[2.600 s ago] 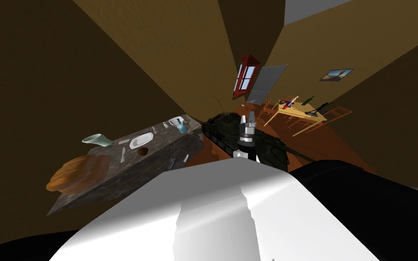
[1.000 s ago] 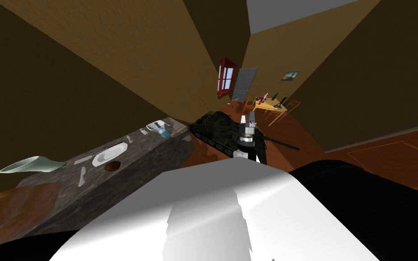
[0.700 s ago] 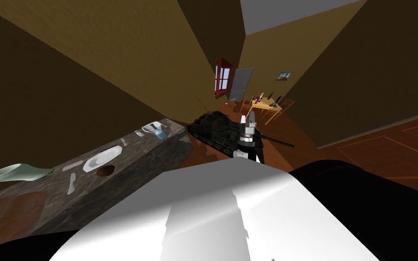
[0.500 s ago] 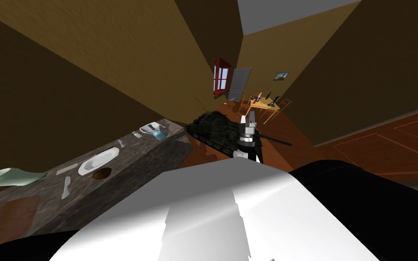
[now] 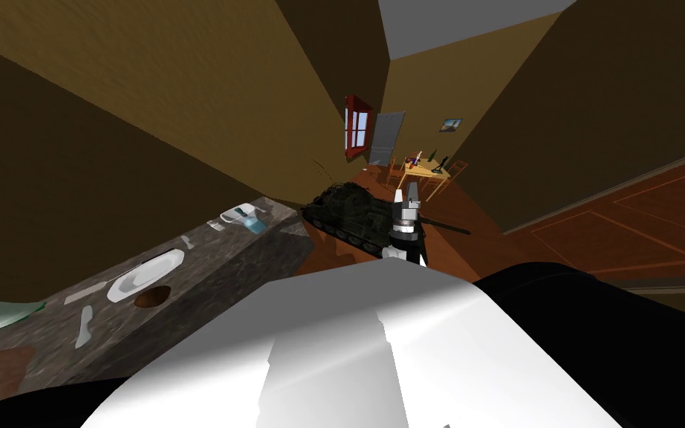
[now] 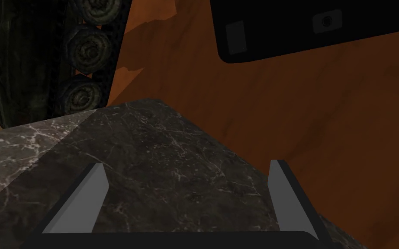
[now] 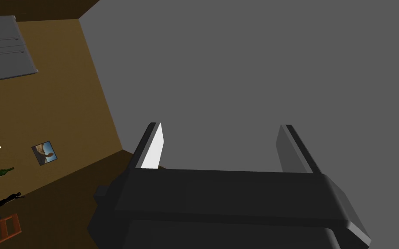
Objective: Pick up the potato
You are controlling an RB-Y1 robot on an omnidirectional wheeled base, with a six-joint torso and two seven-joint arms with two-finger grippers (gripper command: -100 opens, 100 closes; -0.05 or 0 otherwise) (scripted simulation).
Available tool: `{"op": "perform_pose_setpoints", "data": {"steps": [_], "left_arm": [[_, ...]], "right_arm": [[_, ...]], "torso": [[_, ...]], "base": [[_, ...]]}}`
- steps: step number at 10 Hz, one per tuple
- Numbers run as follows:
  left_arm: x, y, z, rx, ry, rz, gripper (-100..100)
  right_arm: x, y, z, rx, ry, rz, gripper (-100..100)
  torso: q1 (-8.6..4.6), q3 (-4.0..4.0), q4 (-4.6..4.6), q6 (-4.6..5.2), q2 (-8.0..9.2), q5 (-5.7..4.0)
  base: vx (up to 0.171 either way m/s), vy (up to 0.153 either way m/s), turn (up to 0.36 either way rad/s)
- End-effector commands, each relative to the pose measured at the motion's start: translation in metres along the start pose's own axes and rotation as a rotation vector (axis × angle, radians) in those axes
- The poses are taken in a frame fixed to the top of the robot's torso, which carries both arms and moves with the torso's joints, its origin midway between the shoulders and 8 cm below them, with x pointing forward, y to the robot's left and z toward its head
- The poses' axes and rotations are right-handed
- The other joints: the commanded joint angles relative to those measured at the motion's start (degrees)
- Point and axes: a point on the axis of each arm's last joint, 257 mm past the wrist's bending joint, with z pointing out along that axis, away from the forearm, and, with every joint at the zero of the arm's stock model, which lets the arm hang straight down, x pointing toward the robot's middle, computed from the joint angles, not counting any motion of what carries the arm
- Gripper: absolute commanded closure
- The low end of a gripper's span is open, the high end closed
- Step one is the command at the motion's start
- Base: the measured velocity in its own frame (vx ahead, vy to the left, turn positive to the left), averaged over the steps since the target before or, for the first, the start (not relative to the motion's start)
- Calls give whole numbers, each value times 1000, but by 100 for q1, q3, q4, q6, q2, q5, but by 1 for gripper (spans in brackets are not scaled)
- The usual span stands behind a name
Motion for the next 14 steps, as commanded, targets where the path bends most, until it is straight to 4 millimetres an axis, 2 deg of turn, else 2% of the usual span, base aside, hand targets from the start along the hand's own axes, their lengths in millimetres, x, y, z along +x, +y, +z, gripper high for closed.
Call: {"op": "perform_pose_setpoints", "data": {"steps": [1, 2, 4, 5, 7, 8, 10, 11, 14], "left_arm": [[-28, 15, -16, -70, -45, 37, -100], [-30, 14, -18, -74, -47, 42, -100], [-76, 32, -52, -183, -126, 110, -100], [-76, 32, -52, -183, -126, 110, -100], [-116, 41, -83, -268, -197, 169, -100], [-119, 39, -87, -273, -202, 176, -100], [-157, 37, -119, -343, -273, 236, -100], [-158, 37, -120, -344, -275, 238, -100], [-208, 20, -161, -411, -374, 317, -100]], "right_arm": [[0, 0, 0, 0, 0, 0, 0], [0, 0, 0, 0, 0, 0, 0], [0, 0, 0, 0, 0, 0, 0], [0, 0, 0, 0, 0, 0, 0], [0, 0, 0, 0, 0, 0, 0], [0, 0, 0, 0, 0, 0, 0], [0, 0, 0, 0, 0, 0, 0], [0, 0, 0, 0, 0, 0, 0], [0, 0, 0, 0, 0, 0, 0]], "torso": [[0, 0, 0, 0, 0, 0], [3, -1, -1, 2, -2, 0], [7, -3, -1, 2, -5, 0], [18, -6, -2, 3, -10, 3], [17, -6, -2, 2, -10, 5], [30, -7, -3, 1, -11, 6], [34, -8, -3, 2, -15, 8], [46, -11, -4, 2, -19, 10], [59, -19, -7, 3, -33, 13]], "base": [[21, 18, -90], [17, 19, -56], [33, 45, -108], [35, 57, -77], [39, 71, -105], [45, 92, -50], [51, 120, -94], [48, 109, -48], [90, 161, -89]]}}
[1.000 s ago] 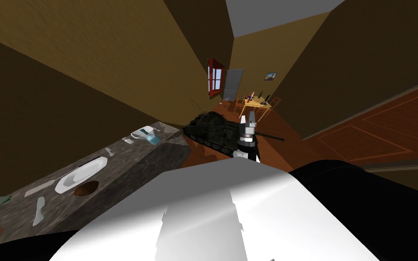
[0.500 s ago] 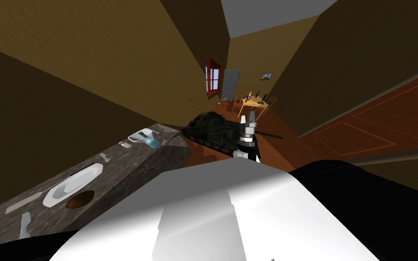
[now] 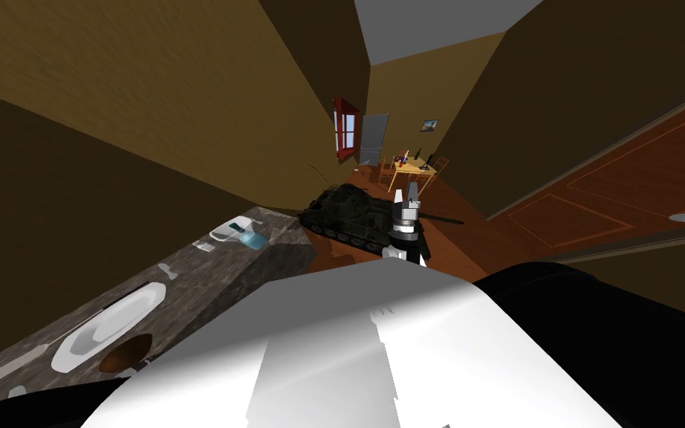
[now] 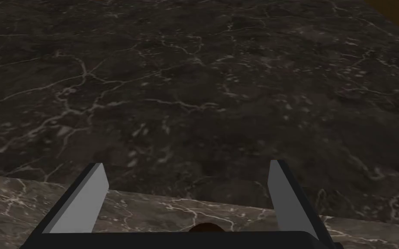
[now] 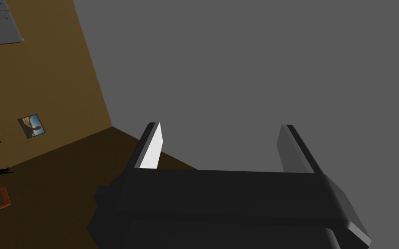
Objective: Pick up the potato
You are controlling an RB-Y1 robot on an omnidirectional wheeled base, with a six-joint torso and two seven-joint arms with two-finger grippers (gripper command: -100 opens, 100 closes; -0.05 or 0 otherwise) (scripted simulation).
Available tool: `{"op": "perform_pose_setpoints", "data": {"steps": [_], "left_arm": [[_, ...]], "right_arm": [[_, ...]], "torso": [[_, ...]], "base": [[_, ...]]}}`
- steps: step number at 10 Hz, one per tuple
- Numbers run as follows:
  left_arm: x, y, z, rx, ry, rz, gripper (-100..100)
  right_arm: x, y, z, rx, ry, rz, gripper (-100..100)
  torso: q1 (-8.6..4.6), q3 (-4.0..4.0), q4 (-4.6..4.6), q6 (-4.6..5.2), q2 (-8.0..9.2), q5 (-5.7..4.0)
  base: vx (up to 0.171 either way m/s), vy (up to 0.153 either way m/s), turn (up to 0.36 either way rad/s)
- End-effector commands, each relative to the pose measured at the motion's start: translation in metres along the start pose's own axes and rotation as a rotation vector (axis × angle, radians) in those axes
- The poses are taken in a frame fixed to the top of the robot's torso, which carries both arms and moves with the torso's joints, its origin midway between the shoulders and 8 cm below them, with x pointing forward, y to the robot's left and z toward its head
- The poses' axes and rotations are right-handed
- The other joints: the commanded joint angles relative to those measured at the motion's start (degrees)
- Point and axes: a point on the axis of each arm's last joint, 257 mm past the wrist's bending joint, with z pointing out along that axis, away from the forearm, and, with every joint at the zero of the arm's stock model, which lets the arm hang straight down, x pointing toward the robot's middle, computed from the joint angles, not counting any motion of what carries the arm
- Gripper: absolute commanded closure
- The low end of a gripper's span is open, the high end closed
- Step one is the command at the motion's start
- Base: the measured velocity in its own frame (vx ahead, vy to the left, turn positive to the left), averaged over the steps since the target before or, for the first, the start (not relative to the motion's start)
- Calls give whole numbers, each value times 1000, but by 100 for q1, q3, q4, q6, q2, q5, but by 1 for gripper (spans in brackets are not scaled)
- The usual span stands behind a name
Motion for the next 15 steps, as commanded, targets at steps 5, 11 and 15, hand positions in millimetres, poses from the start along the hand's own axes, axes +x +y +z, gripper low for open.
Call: {"op": "perform_pose_setpoints", "data": {"steps": [5, 11, 15], "left_arm": [[-44, -3, -11, -28, -67, 44, 0], [-43, 5, 2, -35, -72, 47, 100], [-43, 4, 2, -32, -72, 47, 0]], "right_arm": [[0, 0, 0, 0, 0, 0, 0], [0, 0, 0, 0, 0, 0, 0], [0, 0, 0, 0, 0, 0, 0]], "torso": [[-16, 10, 4, -5, 18, 3], [-79, 22, 12, 3, 36, -14], [-77, 24, 10, -4, 40, -15]], "base": [[47, 153, -34], [17, -1, 1], [0, 0, 0]]}}
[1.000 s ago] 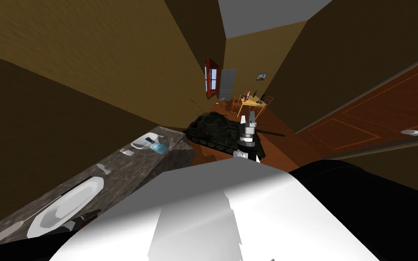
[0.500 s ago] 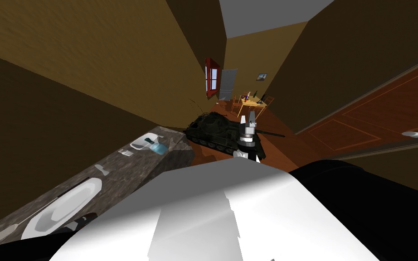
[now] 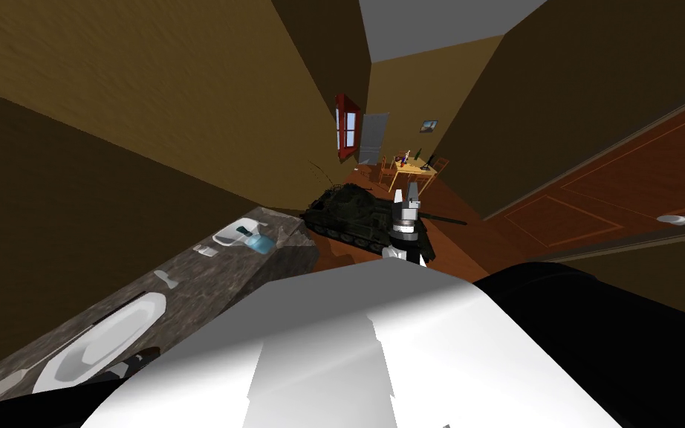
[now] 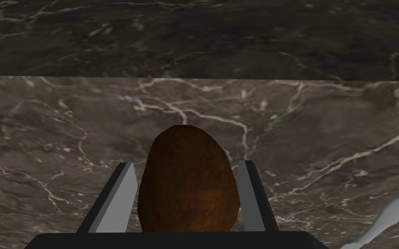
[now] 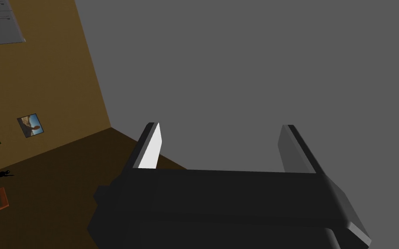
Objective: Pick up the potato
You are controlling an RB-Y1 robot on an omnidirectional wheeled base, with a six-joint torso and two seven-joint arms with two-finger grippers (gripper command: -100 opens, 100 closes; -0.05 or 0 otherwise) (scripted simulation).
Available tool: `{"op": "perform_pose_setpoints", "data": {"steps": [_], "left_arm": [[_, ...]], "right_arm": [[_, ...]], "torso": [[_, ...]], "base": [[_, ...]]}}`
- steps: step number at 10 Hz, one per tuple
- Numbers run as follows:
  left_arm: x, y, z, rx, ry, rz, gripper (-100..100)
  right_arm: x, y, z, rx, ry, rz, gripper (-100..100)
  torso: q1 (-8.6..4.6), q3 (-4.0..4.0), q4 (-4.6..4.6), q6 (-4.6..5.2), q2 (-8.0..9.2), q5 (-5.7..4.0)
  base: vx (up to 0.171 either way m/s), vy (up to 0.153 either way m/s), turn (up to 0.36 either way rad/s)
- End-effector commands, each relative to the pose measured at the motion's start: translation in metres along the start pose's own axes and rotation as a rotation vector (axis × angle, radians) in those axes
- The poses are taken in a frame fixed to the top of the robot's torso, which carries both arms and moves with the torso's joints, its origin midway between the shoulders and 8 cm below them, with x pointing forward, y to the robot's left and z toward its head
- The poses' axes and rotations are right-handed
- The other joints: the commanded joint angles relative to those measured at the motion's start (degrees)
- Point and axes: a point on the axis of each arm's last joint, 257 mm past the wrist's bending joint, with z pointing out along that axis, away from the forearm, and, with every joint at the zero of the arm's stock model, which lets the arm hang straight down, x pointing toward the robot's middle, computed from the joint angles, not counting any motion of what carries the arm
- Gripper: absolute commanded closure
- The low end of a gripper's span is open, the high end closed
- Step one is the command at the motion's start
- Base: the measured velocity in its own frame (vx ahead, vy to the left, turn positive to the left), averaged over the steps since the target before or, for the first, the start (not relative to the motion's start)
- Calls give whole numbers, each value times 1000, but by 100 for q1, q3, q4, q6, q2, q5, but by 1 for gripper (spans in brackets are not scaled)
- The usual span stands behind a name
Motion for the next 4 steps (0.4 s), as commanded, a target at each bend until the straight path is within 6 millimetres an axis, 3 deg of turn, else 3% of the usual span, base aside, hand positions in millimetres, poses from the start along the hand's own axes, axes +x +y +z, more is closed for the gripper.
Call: {"op": "perform_pose_setpoints", "data": {"steps": [1, 3, 4], "left_arm": [[-1, -4, -7, 3, 3, -2, 100], [-2, -5, -10, 2, 4, -1, 100], [-2, -5, -10, 3, 4, -2, 0]], "right_arm": [[0, 0, 0, 0, 0, 0, 0], [0, 0, 0, 0, 0, 0, 0], [0, 0, 0, 0, 0, 0, 0]], "torso": [[0, 0, 0, 0, 0, 0], [-3, 7, 2, -2, 13, -5], [-1, 6, 3, -1, 10, 0]], "base": [[-28, 3, -1], [-30, 5, -4], [0, 0, 0]]}}
